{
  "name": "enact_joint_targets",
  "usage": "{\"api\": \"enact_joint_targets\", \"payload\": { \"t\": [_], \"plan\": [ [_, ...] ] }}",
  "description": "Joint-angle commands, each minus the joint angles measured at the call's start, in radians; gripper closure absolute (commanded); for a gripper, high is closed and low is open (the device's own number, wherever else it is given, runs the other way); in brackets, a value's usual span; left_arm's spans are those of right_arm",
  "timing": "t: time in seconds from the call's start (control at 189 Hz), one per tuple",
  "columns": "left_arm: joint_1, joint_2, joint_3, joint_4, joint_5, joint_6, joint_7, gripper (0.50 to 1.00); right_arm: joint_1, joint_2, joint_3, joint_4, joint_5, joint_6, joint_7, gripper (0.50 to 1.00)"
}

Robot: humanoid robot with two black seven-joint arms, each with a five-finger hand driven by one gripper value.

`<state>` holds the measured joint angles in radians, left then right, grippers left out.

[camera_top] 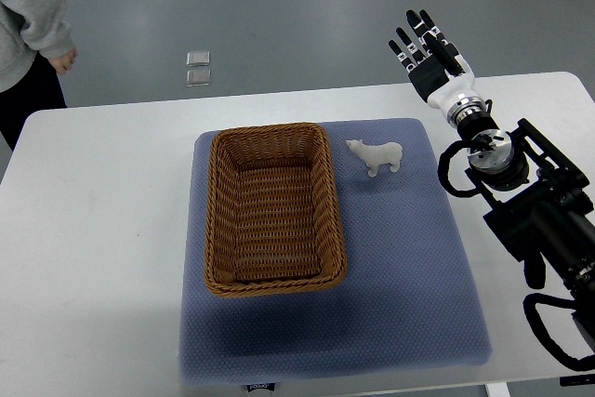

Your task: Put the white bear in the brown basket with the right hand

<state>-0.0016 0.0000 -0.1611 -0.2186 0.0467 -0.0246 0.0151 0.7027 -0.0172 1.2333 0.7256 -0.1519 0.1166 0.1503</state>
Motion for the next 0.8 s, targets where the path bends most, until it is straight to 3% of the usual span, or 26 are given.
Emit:
{"api": "enact_joint_targets", "payload": {
  "t": [0.0, 0.265, 0.482, 0.625, 0.794],
  "plan": [
    [0.0, 0.0, 0.0, -0.001, 0.001, 0.0, 0.0, 0.5, 0.0, -0.001, 0.0, 0.0, 0.0, 0.0, 0.0, 0.572],
    [0.0, 0.0, -0.002, 0.001, -0.001, 0.0, 0.0, 0.5, 0.003, -0.006, -0.014, 0.002, -0.005, 0.003, -0.002, 0.572],
    [0.0, 0.0, -0.002, 0.001, -0.001, 0.0, 0.0, 0.5, 0.023, -0.083, -0.156, 0.054, -0.104, 0.005, -0.005, 0.57],
    [0.0, 0.0, -0.003, 0.005, -0.001, 0.0, 0.002, 0.5, 0.133, -0.162, -0.319, 0.074, -0.347, 0.011, -0.011, 0.572],
    [0.0, 0.0, -0.002, 0.001, -0.001, 0.0, 0.003, 0.5, 0.336, -0.267, -0.678, 0.074, -0.626, 0.044, -0.089, 0.572]
  ]
}}
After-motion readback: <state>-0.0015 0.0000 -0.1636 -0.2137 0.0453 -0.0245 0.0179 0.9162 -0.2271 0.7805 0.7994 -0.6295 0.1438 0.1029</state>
